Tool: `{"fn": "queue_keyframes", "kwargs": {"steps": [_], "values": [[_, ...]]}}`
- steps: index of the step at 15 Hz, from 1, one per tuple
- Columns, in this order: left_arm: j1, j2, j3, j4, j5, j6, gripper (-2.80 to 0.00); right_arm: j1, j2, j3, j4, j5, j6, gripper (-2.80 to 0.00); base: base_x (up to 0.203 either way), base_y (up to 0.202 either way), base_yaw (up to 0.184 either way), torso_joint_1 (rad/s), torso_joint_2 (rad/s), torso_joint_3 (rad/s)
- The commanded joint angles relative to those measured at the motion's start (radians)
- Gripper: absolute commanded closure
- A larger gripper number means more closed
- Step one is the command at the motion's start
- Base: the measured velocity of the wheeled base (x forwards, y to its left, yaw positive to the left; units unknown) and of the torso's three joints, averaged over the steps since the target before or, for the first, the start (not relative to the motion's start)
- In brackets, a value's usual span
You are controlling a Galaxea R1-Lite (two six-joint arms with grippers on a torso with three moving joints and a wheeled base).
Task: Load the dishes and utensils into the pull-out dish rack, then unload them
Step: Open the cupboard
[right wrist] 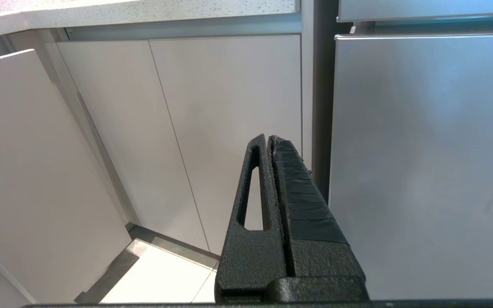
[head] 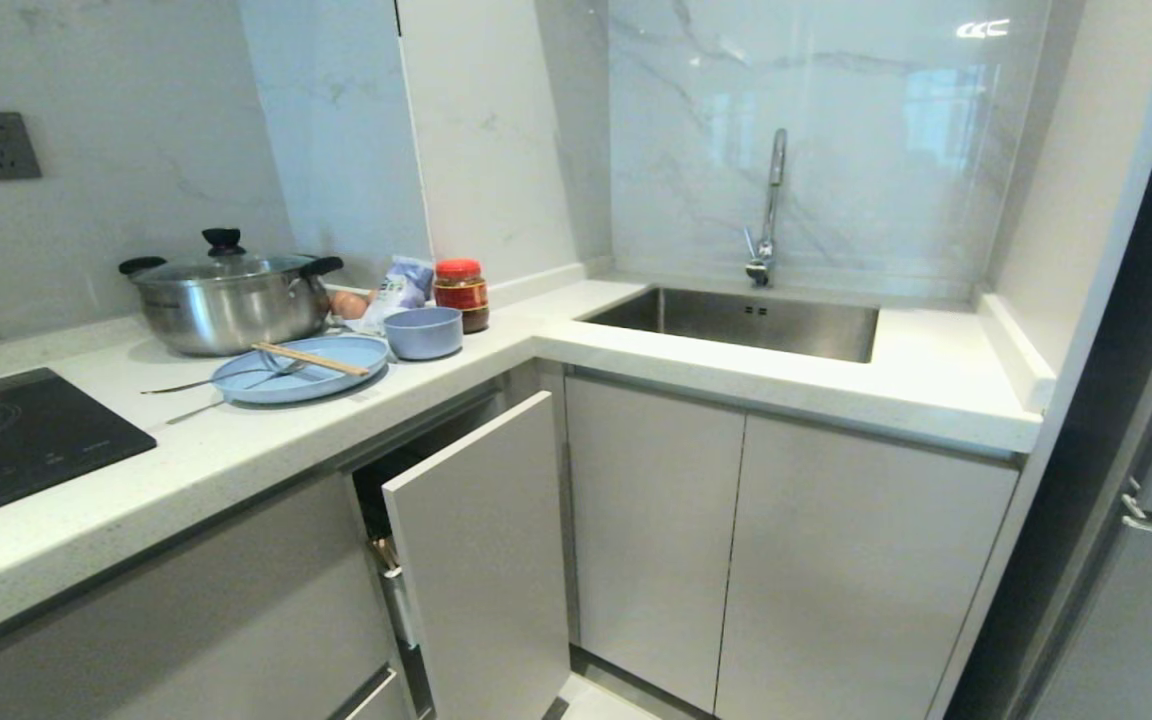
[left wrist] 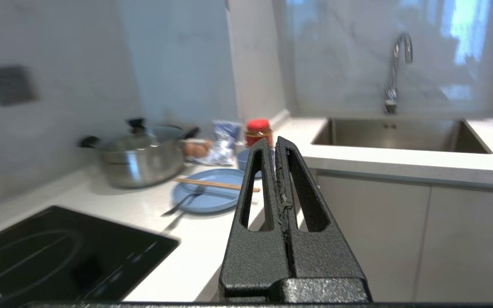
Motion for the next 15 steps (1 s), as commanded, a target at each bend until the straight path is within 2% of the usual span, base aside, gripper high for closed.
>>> {"fn": "queue_keyframes", "kwargs": {"steps": [1,5,7,11,15], "values": [[-0.031,0.273,-0.053,-0.002,-0.011,-0.049,0.0,0.0,-0.004,0.0,-0.001,0.0,0.001,0.0,0.0,0.0,0.0,0.0,0.0,0.0],[-0.117,0.525,-0.078,-0.025,-0.014,-0.091,0.0,0.0,-0.004,0.0,-0.001,0.0,0.001,0.0,0.0,0.0,0.0,0.0,0.0,0.0],[-0.155,0.654,-0.103,-0.032,0.013,-0.096,0.0,0.0,-0.004,0.0,-0.001,0.0,0.001,0.0,0.0,0.0,0.0,0.0,0.0,0.0],[-0.236,0.89,-0.154,-0.035,0.226,-0.117,0.0,0.0,-0.004,0.0,-0.001,0.0,0.001,0.0,0.0,0.0,0.0,0.0,0.0,0.0],[-0.261,1.076,-0.193,-0.035,0.268,-0.142,0.0,0.0,-0.004,0.0,-0.001,0.0,0.001,0.0,0.0,0.0,0.0,0.0,0.0,0.0]]}}
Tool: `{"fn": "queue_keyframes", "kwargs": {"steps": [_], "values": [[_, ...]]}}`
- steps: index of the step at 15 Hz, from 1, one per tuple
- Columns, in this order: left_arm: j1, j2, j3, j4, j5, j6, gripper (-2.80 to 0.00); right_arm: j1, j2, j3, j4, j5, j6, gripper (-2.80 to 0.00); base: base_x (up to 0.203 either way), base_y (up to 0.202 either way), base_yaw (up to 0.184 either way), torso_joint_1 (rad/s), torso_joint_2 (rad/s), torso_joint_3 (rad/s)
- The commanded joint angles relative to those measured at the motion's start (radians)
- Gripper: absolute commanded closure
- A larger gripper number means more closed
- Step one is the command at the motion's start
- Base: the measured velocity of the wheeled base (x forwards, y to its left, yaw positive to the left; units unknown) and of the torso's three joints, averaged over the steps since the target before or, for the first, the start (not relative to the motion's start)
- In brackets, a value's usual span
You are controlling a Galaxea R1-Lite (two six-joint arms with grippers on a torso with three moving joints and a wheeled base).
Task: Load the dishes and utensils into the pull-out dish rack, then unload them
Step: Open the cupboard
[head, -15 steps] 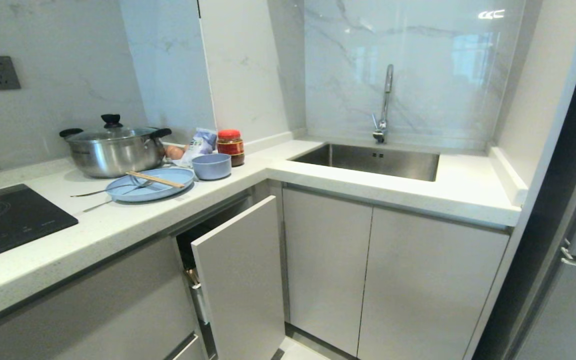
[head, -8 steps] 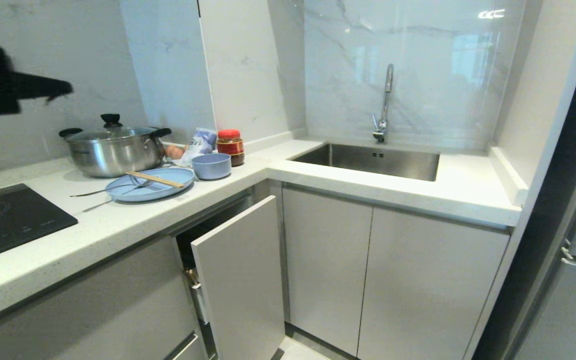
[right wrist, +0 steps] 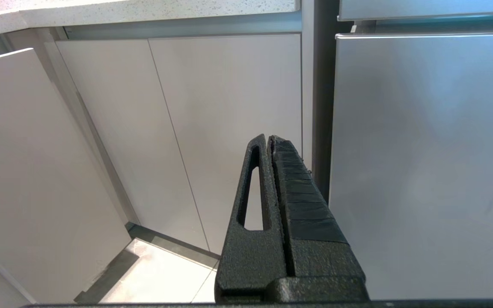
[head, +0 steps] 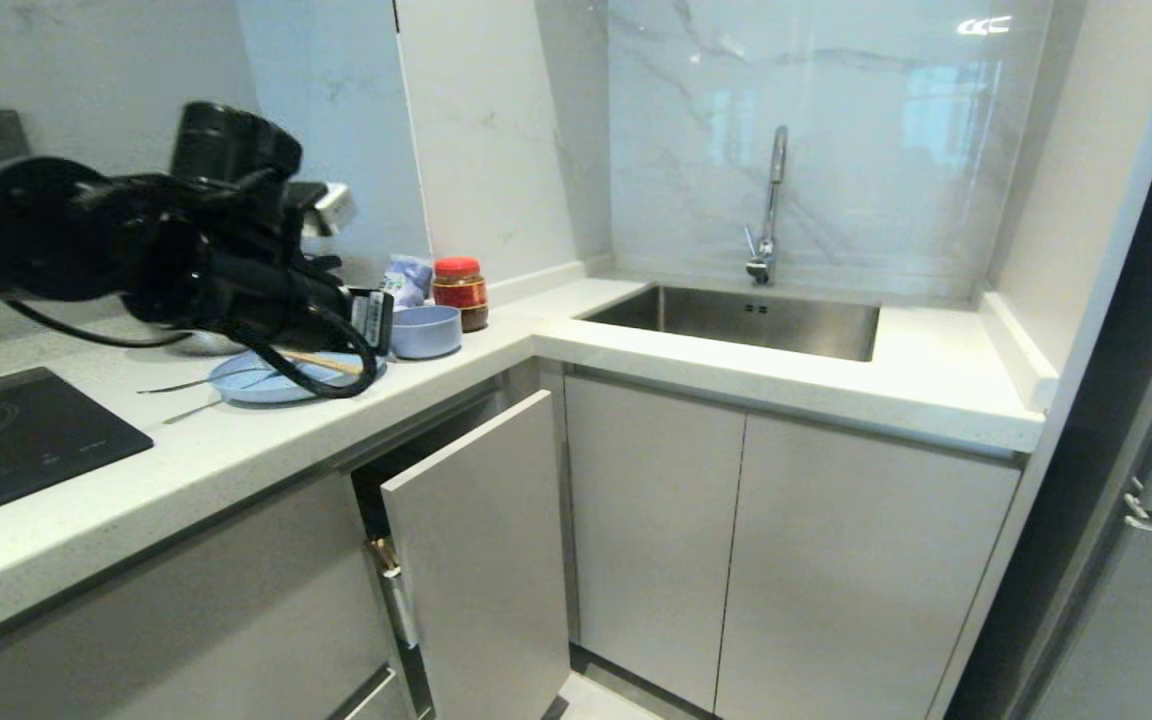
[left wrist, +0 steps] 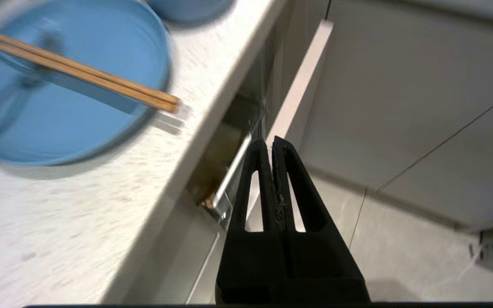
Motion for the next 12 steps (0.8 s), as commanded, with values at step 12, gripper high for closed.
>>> {"fn": "queue_keyframes", "kwargs": {"steps": [12], "values": [[0.005,0.434,-0.139,0.001,0.06,-0.02,0.0,0.0,-0.004,0.0,0.0,-0.001,0.0,0.0,0.0,0.0,0.0,0.0,0.0,0.0]]}}
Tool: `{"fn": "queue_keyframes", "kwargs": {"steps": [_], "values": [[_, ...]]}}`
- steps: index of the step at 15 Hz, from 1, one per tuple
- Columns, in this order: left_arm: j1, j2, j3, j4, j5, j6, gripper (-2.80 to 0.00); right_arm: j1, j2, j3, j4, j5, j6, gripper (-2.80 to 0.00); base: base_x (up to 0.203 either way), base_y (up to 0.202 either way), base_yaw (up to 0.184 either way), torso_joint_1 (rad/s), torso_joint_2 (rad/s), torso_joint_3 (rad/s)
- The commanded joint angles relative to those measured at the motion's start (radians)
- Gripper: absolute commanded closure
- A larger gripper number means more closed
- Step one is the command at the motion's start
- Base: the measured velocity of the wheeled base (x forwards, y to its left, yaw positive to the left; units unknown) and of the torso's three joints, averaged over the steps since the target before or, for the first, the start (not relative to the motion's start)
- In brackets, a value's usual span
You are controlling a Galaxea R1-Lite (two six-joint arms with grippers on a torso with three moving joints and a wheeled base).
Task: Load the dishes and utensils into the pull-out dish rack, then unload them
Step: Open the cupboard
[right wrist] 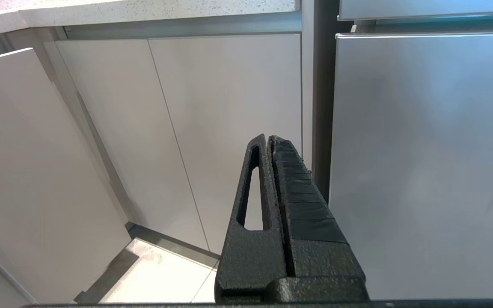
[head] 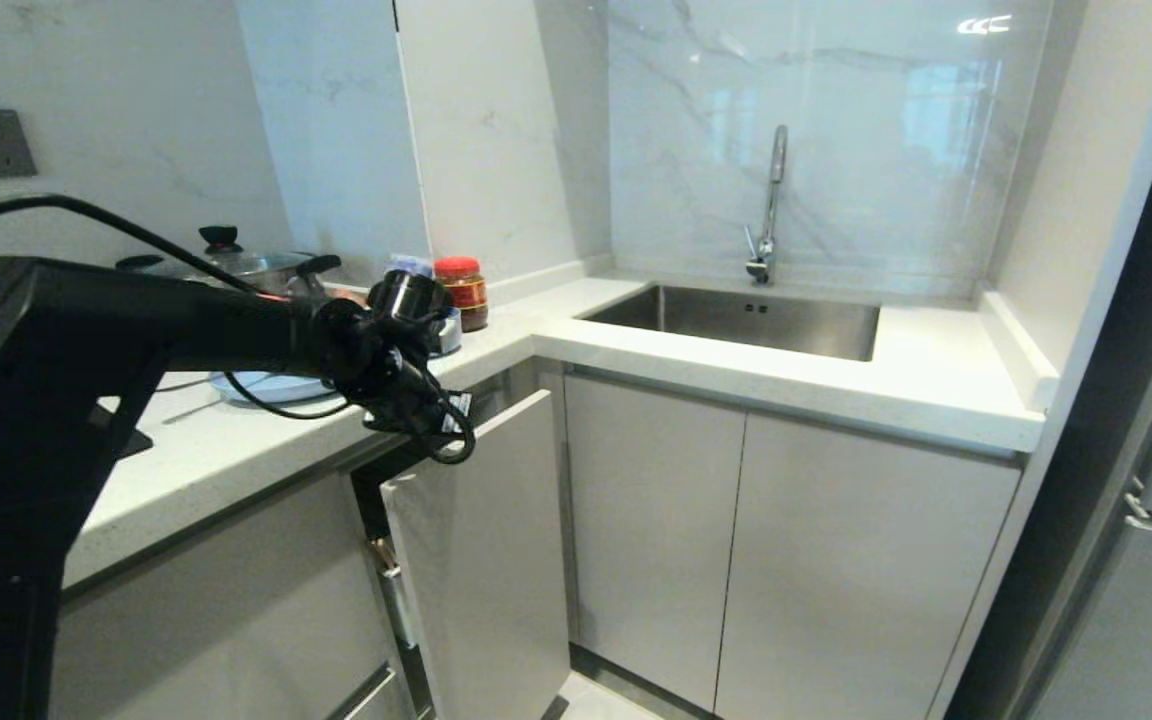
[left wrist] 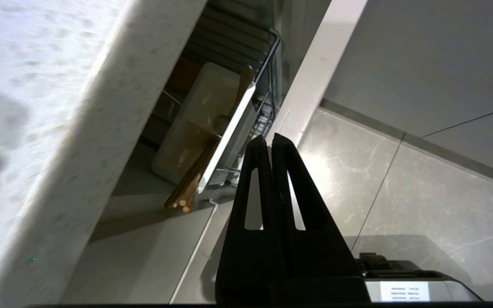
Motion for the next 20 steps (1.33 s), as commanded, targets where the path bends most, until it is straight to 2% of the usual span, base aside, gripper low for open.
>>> {"fn": "queue_keyframes", "kwargs": {"steps": [1,5,14,16,18,20], "values": [[0.002,0.047,-0.015,0.001,0.031,-0.001,0.0,0.0,-0.004,0.0,-0.001,0.0,0.0,0.0,0.0,0.0,0.0,0.0,0.0,0.0],[-0.001,0.071,-0.022,0.0,0.062,-0.001,0.0,0.0,-0.004,0.0,-0.001,0.0,0.0,0.0,0.0,0.0,0.0,0.0,0.0,0.0],[-0.028,0.075,-0.017,0.029,0.053,-0.002,0.0,0.0,-0.004,0.0,-0.001,0.0,0.0,0.0,0.0,0.0,0.0,0.0,0.0,0.0],[-0.041,0.07,-0.019,0.047,0.037,-0.012,0.0,0.0,-0.004,0.0,-0.001,0.0,0.0,0.0,0.0,0.0,0.0,0.0,0.0,0.0],[-0.059,0.068,-0.019,0.069,0.016,-0.052,0.0,0.0,-0.004,0.0,-0.001,0.0,0.0,0.0,0.0,0.0,0.0,0.0,0.0,0.0],[-0.084,0.058,-0.019,0.102,-0.032,-0.058,0.0,0.0,-0.004,0.0,-0.001,0.0,0.0,0.0,0.0,0.0,0.0,0.0,0.0,0.0]]}}
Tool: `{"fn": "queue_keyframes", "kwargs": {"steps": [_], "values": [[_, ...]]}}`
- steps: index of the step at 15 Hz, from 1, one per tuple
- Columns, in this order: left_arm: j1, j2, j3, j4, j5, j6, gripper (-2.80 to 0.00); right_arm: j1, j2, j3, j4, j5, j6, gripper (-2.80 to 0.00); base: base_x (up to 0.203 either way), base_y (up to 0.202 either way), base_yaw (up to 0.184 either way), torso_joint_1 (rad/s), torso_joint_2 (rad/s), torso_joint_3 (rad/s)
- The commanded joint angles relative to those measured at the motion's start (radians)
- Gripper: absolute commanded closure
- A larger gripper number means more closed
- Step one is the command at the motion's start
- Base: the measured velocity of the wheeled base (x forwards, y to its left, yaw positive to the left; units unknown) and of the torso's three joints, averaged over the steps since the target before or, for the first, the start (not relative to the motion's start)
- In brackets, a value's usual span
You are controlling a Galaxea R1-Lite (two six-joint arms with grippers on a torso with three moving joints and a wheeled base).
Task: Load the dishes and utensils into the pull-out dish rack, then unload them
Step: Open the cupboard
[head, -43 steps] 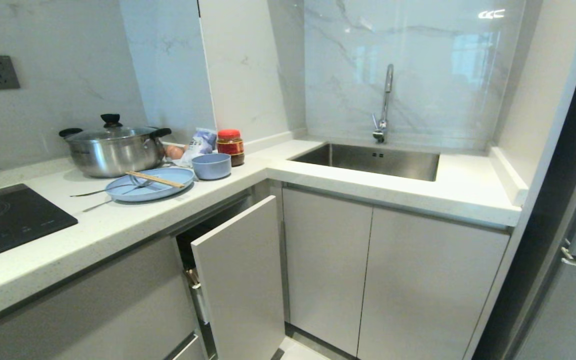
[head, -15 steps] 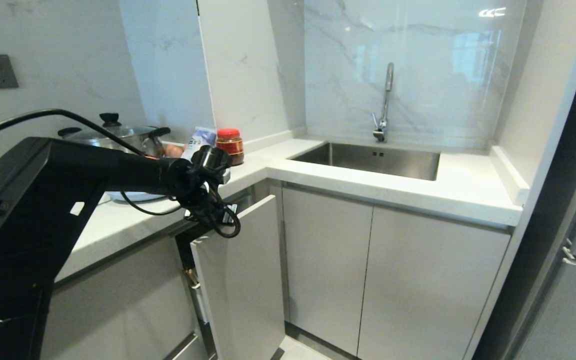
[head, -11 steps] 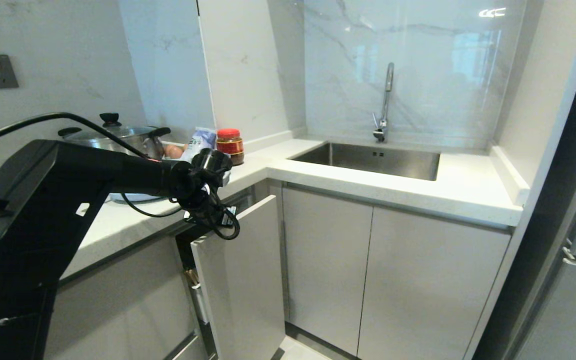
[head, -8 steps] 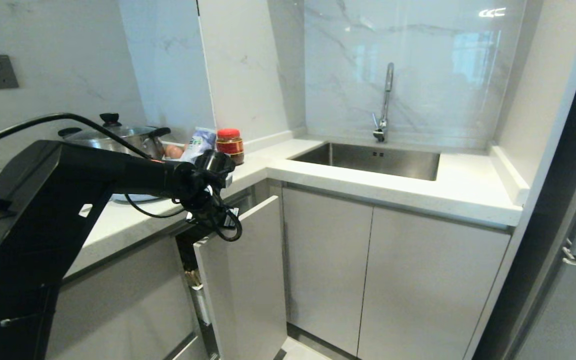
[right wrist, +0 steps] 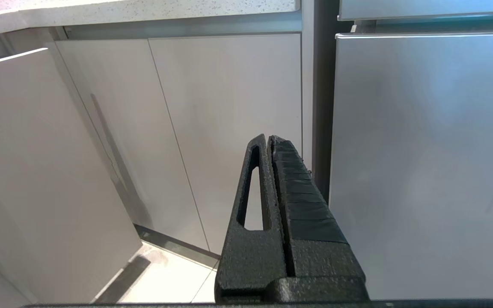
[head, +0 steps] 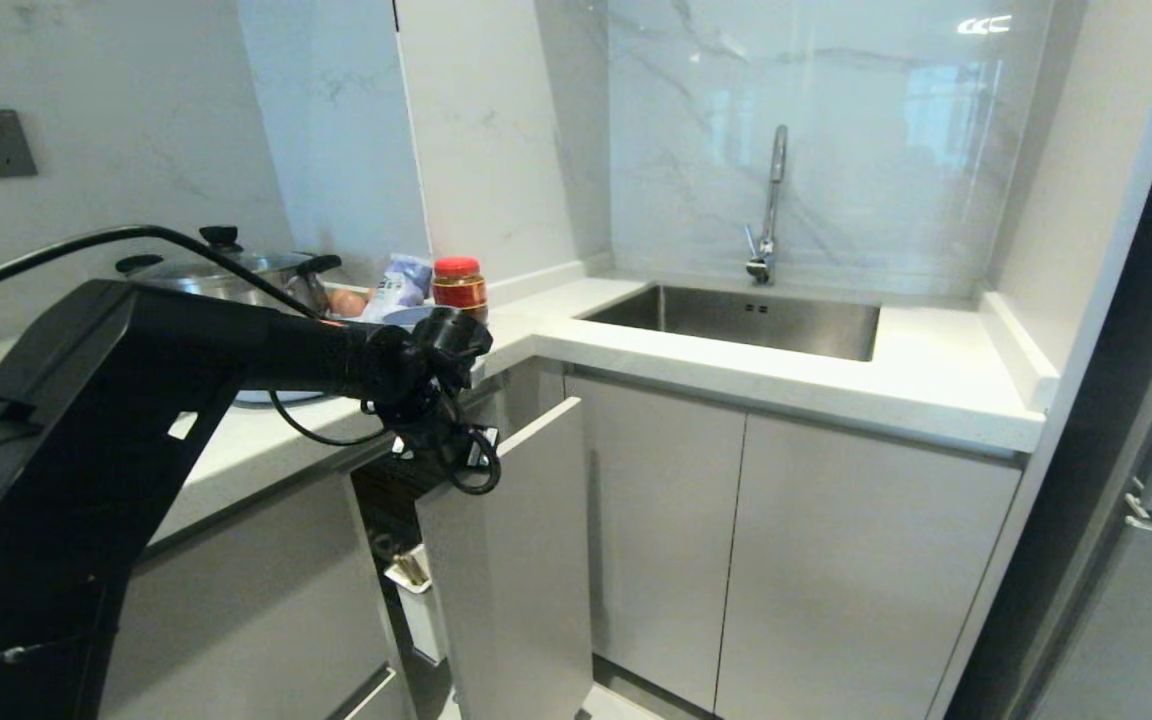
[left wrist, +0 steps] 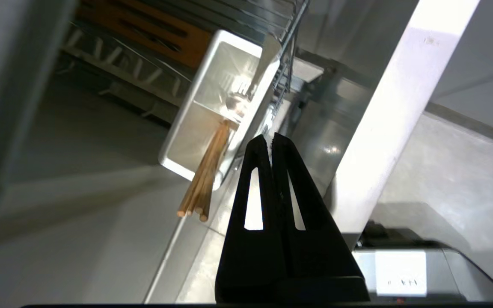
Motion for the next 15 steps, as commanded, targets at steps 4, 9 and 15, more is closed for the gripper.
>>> {"fn": "queue_keyframes", "kwargs": {"steps": [4,9,15], "values": [[-0.055,-0.025,-0.001,0.063,-0.104,-0.032,0.0,0.0,-0.004,0.0,0.0,0.0,0.0,0.0,0.0,0.0,0.0,0.0,0.0,0.0],[-0.123,-0.032,0.001,0.095,-0.183,-0.109,0.0,0.0,-0.004,0.0,0.0,0.0,0.0,0.0,0.0,0.0,0.0,0.0,0.0,0.0],[-0.182,-0.043,0.004,0.095,-0.345,-0.234,0.0,0.0,-0.004,0.0,0.0,0.0,0.0,0.0,0.0,0.0,0.0,0.0,0.0,0.0]]}}
